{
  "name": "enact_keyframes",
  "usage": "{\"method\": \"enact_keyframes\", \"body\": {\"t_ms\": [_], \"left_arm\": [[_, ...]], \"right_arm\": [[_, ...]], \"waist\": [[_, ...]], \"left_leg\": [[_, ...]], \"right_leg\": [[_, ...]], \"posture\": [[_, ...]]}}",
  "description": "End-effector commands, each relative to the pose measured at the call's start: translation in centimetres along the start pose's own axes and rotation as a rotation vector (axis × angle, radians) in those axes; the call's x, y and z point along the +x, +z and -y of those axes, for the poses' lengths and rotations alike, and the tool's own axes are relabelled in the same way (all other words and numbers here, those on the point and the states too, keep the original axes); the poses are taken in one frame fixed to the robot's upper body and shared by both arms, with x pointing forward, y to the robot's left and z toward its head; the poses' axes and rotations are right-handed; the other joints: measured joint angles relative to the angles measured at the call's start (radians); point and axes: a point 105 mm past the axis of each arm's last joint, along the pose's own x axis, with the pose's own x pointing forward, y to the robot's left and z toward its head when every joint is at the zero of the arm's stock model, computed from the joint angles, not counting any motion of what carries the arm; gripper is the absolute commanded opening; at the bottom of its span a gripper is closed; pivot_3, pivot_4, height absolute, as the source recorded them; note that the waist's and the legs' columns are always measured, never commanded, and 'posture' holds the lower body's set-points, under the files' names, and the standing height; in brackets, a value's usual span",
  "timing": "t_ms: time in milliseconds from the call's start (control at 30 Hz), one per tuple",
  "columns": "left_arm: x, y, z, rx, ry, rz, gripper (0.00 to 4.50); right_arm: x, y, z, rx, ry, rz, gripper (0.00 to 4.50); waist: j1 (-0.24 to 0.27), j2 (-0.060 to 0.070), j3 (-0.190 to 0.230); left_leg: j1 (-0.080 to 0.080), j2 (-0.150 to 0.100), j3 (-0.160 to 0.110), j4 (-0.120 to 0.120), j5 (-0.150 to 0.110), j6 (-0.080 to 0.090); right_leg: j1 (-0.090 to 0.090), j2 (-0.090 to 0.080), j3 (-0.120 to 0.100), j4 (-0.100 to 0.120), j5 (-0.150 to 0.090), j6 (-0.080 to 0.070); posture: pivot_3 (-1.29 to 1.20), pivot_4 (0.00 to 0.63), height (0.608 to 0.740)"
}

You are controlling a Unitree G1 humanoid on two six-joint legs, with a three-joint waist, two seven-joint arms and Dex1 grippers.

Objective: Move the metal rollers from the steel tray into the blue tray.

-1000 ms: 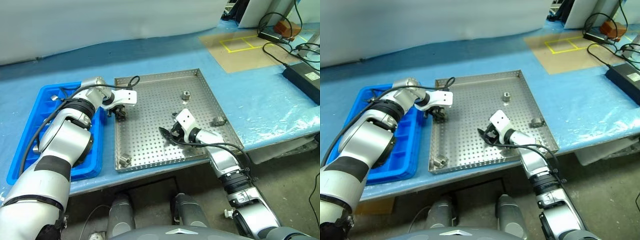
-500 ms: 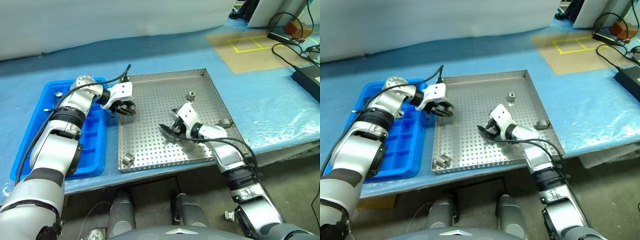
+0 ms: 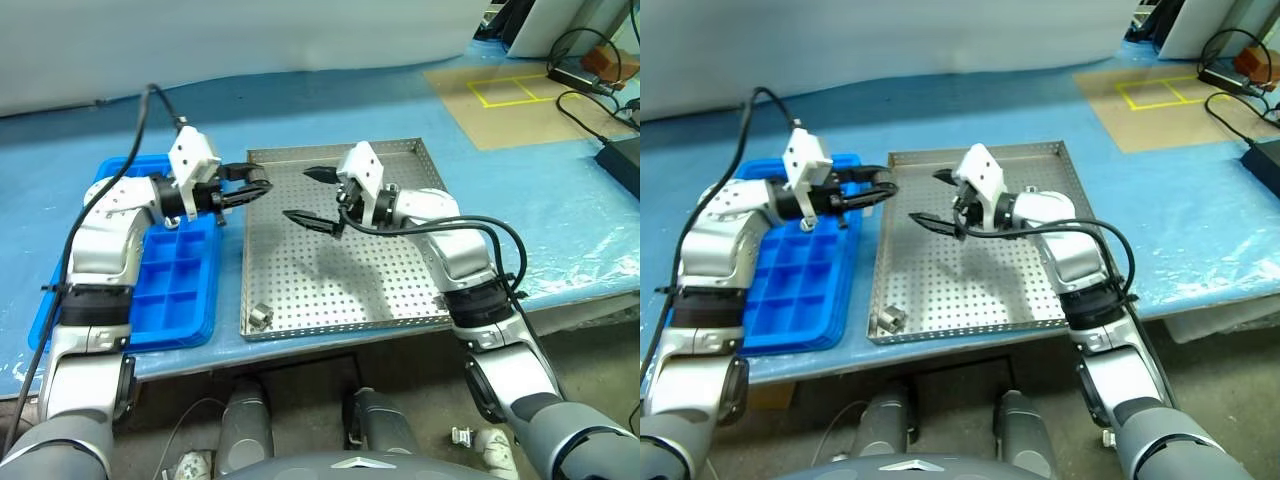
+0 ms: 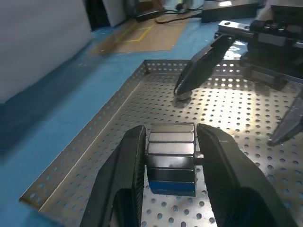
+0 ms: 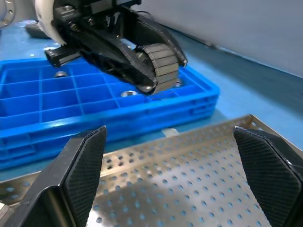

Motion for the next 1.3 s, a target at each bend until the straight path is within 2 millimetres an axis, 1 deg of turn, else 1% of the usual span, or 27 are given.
{"method": "enact_keyframes", "body": {"t_ms": [33, 133, 200, 267, 333, 500, 633, 733, 833, 1067, 1133, 1200, 1300], "left_arm": [[-3.2, 1.9, -1.1, 0.026, 0.185, 0.039, 1.68], [-5.8, 1.2, -0.7, -0.002, 0.310, 0.004, 1.68], [-7.1, 0.5, -0.5, -0.026, 0.383, -0.026, 1.68], [-8.9, -1.6, -0.4, -0.059, 0.481, -0.110, 1.68], [-10.4, -3.2, -0.6, -0.066, 0.579, -0.179, 1.68], [-12.0, -5.1, -1.1, -0.118, 0.758, -0.191, 1.68], [-11.8, -7.3, -1.7, -0.167, 0.845, -0.200, 1.68], [-10.6, -8.9, -2.0, -0.175, 0.849, -0.215, 1.68], [-10.0, -10.0, -2.6, -0.197, 0.867, -0.223, 1.68], [-9.2, -11.4, -2.8, -0.229, 0.844, -0.240, 1.68], [-9.1, -11.8, -3.0, -0.232, 0.842, -0.252, 1.68], [-9.1, -12.0, -3.3, -0.231, 0.841, -0.259, 1.68], [-8.6, -12.2, -3.3, -0.242, 0.816, -0.267, 1.68]], "right_arm": [[1.2, 1.1, -0.3, -0.042, 0.052, 0.036, 4.50], [2.3, 1.3, -0.7, -0.047, 0.088, 0.055, 4.50], [2.8, 1.3, -0.7, -0.049, 0.095, 0.062, 4.50], [3.7, 1.1, -0.6, -0.069, 0.093, 0.060, 4.50], [4.3, 0.7, -0.7, -0.088, 0.097, 0.053, 4.50], [5.0, 0.9, -1.3, -0.106, 0.142, 0.071, 4.50], [5.3, 0.9, -1.7, -0.105, 0.164, 0.070, 4.50], [5.2, 0.7, -1.8, -0.116, 0.170, 0.057, 4.50], [5.0, 0.5, -1.6, -0.123, 0.159, 0.044, 4.50], [4.4, 0.1, -1.1, -0.113, 0.124, 0.031, 4.50], [4.3, 0.0, -1.1, -0.110, 0.115, 0.029, 4.50], [4.2, -0.1, -1.0, -0.109, 0.110, 0.026, 4.50], [4.1, -0.2, -0.9, -0.113, 0.099, 0.023, 4.50]], "waist": [[0.005, 0.000, 0.000], [0.011, 0.000, 0.000], [0.028, 0.000, 0.000], [0.043, 0.000, 0.000], [0.054, 0.000, 0.000], [0.103, 0.000, 0.000], [0.115, 0.000, 0.000], [0.127, -0.001, 0.000], [0.131, -0.001, 0.000], [0.127, -0.001, -0.001], [0.127, -0.001, -0.001], [0.127, -0.001, -0.001], [0.126, -0.001, -0.001]], "left_leg": [[-0.001, 0.000, -0.001, 0.000, 0.000, 0.000], [-0.003, 0.000, -0.002, 0.000, 0.000, -0.001], [-0.005, 0.000, -0.002, 0.000, 0.000, -0.001], [-0.006, 0.001, -0.003, 0.000, 0.000, -0.001], [-0.006, 0.001, -0.003, 0.000, 0.000, -0.001], [-0.009, 0.003, -0.004, 0.003, 0.000, 0.000], [-0.009, 0.004, -0.005, 0.004, 0.000, 0.000], [-0.009, 0.004, -0.006, 0.005, 0.001, -0.001], [-0.009, 0.004, -0.006, 0.005, 0.001, -0.002], [-0.009, 0.004, -0.006, 0.006, 0.003, -0.004], [-0.009, 0.005, -0.006, 0.005, 0.003, -0.004], [-0.009, 0.005, -0.006, 0.005, 0.003, -0.005], [-0.009, 0.005, -0.006, 0.006, 0.003, -0.005]], "right_leg": [[0.000, 0.000, -0.001, 0.000, 0.000, 0.000], [-0.002, 0.000, -0.002, 0.000, 0.000, 0.000], [-0.004, 0.000, -0.002, 0.000, 0.000, 0.000], [-0.004, 0.000, -0.004, -0.001, 0.000, 0.000], [-0.004, 0.000, -0.004, 0.000, 0.000, 0.000], [-0.003, 0.000, -0.008, 0.000, 0.000, 0.000], [-0.003, 0.000, -0.009, 0.001, 0.000, 0.000], [-0.002, 0.000, -0.009, 0.001, 0.001, 0.002], [-0.003, 0.000, -0.009, 0.002, 0.002, 0.004], [-0.003, 0.000, -0.010, 0.002, 0.003, 0.005], [-0.003, 0.001, -0.010, 0.002, 0.003, 0.005], [-0.003, 0.001, -0.010, 0.003, 0.003, 0.005], [-0.003, 0.000, -0.010, 0.003, 0.003, 0.005]], "posture": [[0.12, 0.150, 0.740], [0.19, 0.150, 0.740], [0.23, 0.150, 0.740], [0.26, 0.150, 0.740], [0.29, 0.150, 0.740], [0.33, 0.150, 0.740], [0.34, 0.150, 0.740], [0.33, 0.150, 0.740], [0.30, 0.150, 0.740], [0.26, 0.150, 0.740], [0.25, 0.150, 0.740], [0.24, 0.150, 0.740], [0.23, 0.150, 0.740]]}}
